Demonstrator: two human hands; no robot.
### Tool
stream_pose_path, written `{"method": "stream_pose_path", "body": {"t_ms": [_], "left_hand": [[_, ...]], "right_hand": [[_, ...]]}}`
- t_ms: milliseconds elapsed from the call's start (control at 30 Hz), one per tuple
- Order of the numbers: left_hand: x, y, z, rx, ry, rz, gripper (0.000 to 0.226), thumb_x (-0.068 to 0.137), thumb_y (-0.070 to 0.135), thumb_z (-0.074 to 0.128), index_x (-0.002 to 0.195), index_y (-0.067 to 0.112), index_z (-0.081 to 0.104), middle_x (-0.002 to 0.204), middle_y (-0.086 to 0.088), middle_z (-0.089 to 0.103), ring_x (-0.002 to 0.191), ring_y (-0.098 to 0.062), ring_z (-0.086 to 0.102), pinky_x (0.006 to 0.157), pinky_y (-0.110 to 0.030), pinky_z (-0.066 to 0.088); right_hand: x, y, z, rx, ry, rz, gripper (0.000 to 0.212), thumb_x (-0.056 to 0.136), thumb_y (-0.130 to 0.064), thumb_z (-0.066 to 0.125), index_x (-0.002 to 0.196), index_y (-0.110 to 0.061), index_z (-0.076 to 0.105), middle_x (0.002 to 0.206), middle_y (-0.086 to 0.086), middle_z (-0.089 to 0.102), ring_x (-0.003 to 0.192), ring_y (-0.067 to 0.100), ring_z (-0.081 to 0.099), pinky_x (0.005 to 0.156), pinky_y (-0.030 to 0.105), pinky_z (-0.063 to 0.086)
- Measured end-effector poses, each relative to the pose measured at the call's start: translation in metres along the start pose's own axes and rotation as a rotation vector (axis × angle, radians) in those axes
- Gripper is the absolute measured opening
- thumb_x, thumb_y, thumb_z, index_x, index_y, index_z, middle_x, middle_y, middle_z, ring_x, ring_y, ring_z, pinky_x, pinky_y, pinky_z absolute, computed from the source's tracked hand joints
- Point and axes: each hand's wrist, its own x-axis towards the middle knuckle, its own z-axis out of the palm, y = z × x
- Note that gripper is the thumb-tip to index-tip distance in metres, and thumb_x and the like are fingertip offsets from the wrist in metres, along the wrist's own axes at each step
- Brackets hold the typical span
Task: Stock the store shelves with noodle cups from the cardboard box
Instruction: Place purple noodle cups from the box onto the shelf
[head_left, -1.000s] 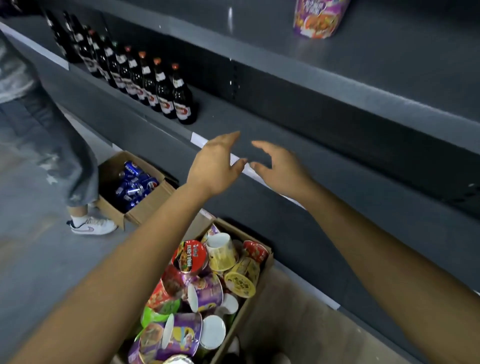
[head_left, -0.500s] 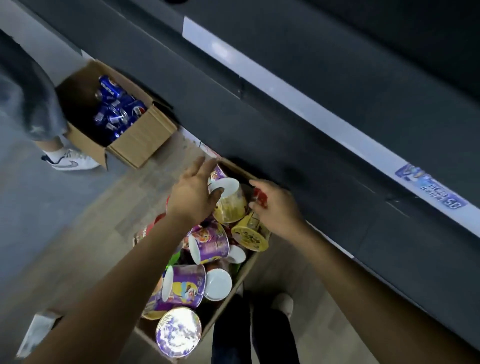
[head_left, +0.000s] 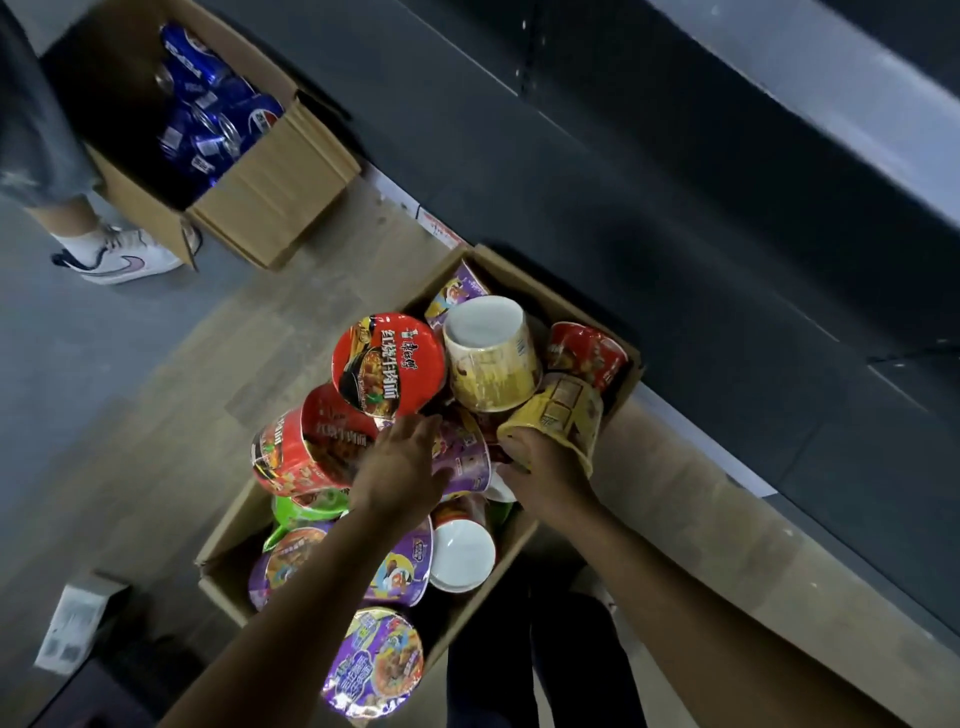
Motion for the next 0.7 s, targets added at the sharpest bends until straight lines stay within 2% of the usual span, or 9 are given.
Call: {"method": "stream_pose_path", "body": {"t_ms": [67,167,233,333,433,533,633,700], "left_hand": [[0.010,-0.007,0.017,0.044,-0.037,0.004,0.073,0.089,0.036,0.060,0.149,0.017,0.023,0.152,-0.008,0.027,0.135,-0.029,0.031,0.107,-0.037,0.035],[0.028,-0.013,0.039,0.113,-0.021,0.064,0.075,0.086,0.036,0.062,0.148,0.021,0.024,0.150,-0.006,0.030,0.135,-0.027,0.031,0.106,-0.036,0.033],[0.041,-0.014,0.050,0.183,-0.022,0.114,0.079,0.085,0.038,0.063,0.149,0.025,0.019,0.151,-0.005,0.027,0.136,-0.027,0.029,0.107,-0.036,0.032],[0.060,-0.015,0.063,0.249,-0.086,0.133,0.090,0.080,0.046,0.066,0.150,0.028,0.011,0.153,-0.009,0.019,0.139,-0.033,0.023,0.110,-0.041,0.027],[0.072,-0.020,0.073,0.298,-0.125,0.117,0.102,0.075,0.053,0.069,0.150,0.026,0.006,0.151,-0.012,0.020,0.139,-0.035,0.022,0.112,-0.043,0.026],[0.075,-0.026,0.080,0.356,-0.099,0.123,0.108,0.072,0.058,0.067,0.151,0.023,0.002,0.152,-0.012,0.019,0.140,-0.033,0.021,0.112,-0.041,0.025],[0.075,-0.030,0.088,0.369,-0.058,0.118,0.116,0.069,0.056,0.071,0.151,0.024,-0.004,0.156,-0.013,0.009,0.143,-0.035,0.012,0.113,-0.043,0.022],[0.074,-0.033,0.093,0.366,-0.033,0.111,0.119,0.067,0.051,0.075,0.152,0.025,-0.005,0.157,-0.017,0.009,0.143,-0.038,0.012,0.113,-0.046,0.022]], "right_hand": [[0.015,0.016,0.013,0.000,-0.020,0.026,0.053,0.091,-0.021,0.060,0.140,-0.013,0.043,0.142,0.004,0.048,0.131,0.021,0.044,0.106,0.030,0.036],[0.036,0.033,0.033,0.075,-0.064,0.113,0.054,0.091,-0.023,0.059,0.142,-0.016,0.040,0.141,0.001,0.047,0.131,0.022,0.041,0.096,0.023,0.031],[0.049,0.039,0.049,0.132,-0.047,0.155,0.052,0.090,-0.025,0.060,0.138,-0.020,0.043,0.138,0.000,0.050,0.128,0.023,0.045,0.100,0.027,0.035],[0.069,0.054,0.073,0.243,-0.035,0.224,0.054,0.087,-0.033,0.060,0.137,-0.022,0.042,0.135,0.000,0.052,0.123,0.024,0.050,0.101,0.042,0.044],[0.081,0.062,0.084,0.252,-0.023,0.255,0.052,0.092,-0.040,0.053,0.138,-0.019,0.040,0.136,0.002,0.051,0.124,0.025,0.049,0.103,0.043,0.042],[0.086,0.066,0.089,0.256,-0.048,0.257,0.049,0.095,-0.049,0.044,0.137,-0.025,0.042,0.137,0.002,0.051,0.124,0.024,0.051,0.101,0.044,0.045],[0.092,0.070,0.094,0.260,-0.085,0.244,0.039,0.098,-0.044,0.039,0.132,-0.026,0.047,0.134,0.003,0.055,0.121,0.023,0.053,0.100,0.044,0.046],[0.095,0.072,0.093,0.237,-0.078,0.208,0.034,0.099,-0.031,0.042,0.127,-0.015,0.052,0.125,0.011,0.060,0.114,0.028,0.057,0.097,0.045,0.046]]}}
